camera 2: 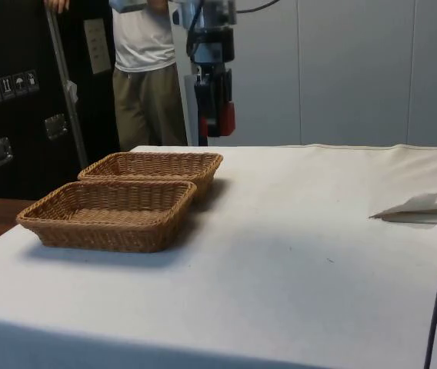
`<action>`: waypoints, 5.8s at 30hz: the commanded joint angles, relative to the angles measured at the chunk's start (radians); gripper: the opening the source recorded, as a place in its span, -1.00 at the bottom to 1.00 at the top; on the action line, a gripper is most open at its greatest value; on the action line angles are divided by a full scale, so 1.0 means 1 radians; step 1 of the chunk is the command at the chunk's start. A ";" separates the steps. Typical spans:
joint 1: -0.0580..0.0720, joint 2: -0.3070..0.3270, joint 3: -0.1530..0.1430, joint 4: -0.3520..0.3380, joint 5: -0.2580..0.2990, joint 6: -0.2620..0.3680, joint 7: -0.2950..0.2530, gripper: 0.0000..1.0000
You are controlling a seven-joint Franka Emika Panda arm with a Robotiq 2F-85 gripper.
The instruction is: Pick up the red cube and place it into the right basket.
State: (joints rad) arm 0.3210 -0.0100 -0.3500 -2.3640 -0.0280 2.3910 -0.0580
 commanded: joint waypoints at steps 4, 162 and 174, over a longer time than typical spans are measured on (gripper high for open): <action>-0.005 0.042 -0.018 0.052 0.013 -0.021 -0.032 -0.96; 0.017 0.554 -0.235 0.775 0.356 -0.270 -0.417 1.00; 0.036 0.549 -0.227 0.801 0.357 -0.295 -0.439 1.00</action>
State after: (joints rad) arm 0.3530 0.5470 -0.5770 -1.5560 0.3320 2.0980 -0.4950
